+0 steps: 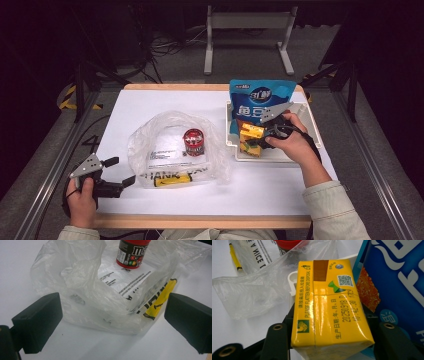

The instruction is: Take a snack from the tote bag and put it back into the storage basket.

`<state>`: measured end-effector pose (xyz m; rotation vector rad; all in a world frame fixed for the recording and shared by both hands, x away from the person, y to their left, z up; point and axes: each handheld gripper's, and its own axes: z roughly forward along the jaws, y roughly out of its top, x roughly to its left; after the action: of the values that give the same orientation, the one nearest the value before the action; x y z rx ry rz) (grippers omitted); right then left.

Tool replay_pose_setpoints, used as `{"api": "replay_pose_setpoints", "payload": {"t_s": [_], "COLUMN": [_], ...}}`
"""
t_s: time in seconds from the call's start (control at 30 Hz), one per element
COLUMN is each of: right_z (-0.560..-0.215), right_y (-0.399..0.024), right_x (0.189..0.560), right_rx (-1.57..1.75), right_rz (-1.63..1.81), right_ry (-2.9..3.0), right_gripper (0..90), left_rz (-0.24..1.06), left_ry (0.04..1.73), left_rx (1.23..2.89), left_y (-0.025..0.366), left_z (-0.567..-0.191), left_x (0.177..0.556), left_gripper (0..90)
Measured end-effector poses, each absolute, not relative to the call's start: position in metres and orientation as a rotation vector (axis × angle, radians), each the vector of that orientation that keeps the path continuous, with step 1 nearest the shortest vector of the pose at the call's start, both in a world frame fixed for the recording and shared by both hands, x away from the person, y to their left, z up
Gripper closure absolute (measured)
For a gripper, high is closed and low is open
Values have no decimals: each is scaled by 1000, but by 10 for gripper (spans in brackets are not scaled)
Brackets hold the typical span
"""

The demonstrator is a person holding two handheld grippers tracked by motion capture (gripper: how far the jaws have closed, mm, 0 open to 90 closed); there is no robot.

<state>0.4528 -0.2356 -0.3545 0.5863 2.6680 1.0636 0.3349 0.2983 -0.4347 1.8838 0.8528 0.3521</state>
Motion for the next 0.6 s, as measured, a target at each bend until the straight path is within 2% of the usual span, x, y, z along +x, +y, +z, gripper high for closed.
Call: {"api": "replay_pose_setpoints", "payload": {"t_s": [0.6], "right_z": [-370], "right_y": [-234], "right_x": [459], "right_rx": [578], "right_rz": [1029], "right_ry": [2661], "right_gripper": [503], "left_rz": [349], "left_ry": [855], "left_rx": [1882], "left_y": [298], "left_z": [-435], "left_x": [335], "left_gripper": [23]}}
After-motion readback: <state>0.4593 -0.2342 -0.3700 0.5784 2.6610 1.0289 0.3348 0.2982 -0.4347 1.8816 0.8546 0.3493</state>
